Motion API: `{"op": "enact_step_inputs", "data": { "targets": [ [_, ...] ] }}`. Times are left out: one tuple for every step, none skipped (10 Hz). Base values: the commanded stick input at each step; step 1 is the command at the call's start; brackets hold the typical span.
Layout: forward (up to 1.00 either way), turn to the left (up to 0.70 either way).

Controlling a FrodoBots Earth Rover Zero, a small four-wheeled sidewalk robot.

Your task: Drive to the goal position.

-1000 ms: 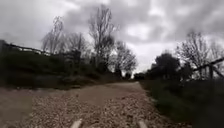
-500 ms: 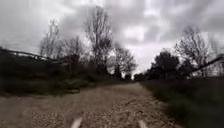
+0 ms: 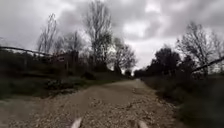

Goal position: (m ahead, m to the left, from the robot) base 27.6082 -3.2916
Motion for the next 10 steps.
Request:
{"op": "enact_step_inputs", "data": {
  "targets": [
    [0.70, 0.00],
    [0.70, -0.32],
    [0.70, -0.35],
    [0.70, -0.35],
    [0.70, -0.35],
    [0.70, -0.14],
    [0.70, 0.00],
    [0.70, 0.00],
    [0.70, 0.00],
    [0.70, 0.00]
  ]
}}
